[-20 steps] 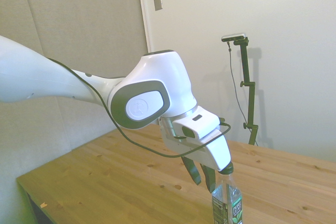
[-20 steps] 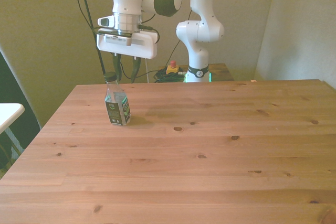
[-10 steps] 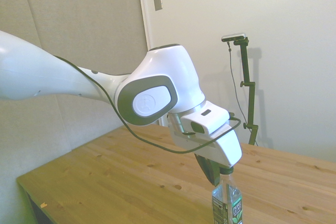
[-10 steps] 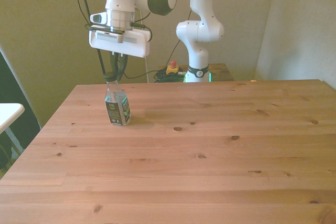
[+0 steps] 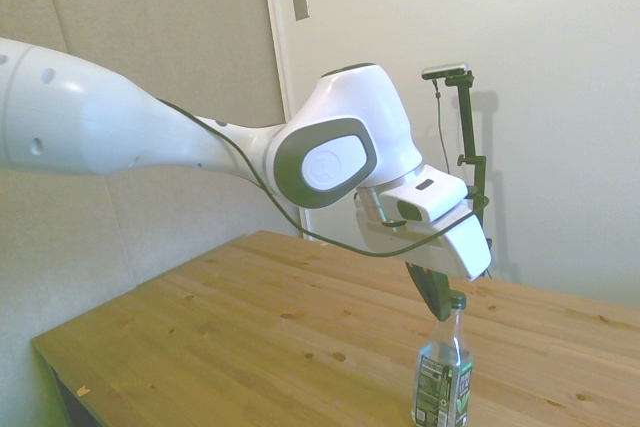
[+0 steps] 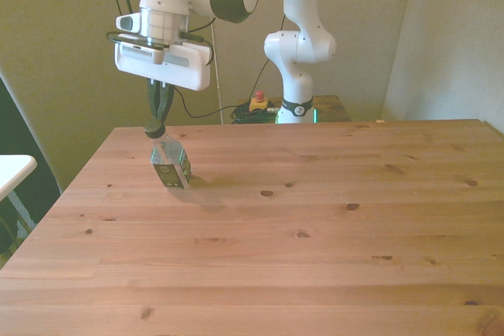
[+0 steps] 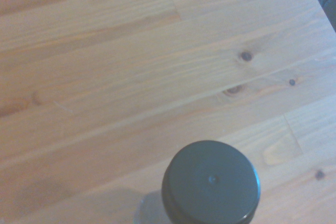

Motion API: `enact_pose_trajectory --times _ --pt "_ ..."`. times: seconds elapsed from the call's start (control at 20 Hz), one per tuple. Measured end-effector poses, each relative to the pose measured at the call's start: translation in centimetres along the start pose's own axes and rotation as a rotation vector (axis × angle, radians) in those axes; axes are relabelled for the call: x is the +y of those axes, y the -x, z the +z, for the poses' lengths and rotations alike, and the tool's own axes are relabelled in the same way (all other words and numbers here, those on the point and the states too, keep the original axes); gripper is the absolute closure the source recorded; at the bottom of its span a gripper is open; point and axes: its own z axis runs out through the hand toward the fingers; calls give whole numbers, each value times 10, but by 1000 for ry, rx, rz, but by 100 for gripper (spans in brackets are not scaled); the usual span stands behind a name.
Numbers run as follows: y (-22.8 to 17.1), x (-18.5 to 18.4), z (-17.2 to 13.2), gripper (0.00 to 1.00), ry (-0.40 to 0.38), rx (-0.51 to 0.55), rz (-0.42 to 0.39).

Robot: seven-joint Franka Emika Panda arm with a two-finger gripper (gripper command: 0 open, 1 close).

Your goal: Knock down the bottle

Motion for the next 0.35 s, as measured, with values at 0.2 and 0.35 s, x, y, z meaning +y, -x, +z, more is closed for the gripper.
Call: enact_pose_trajectory --times 0.2,0.35 --pt "1 -42 22 100 0 -3 12" --pt "-1 -57 31 100 -33 -2 33"
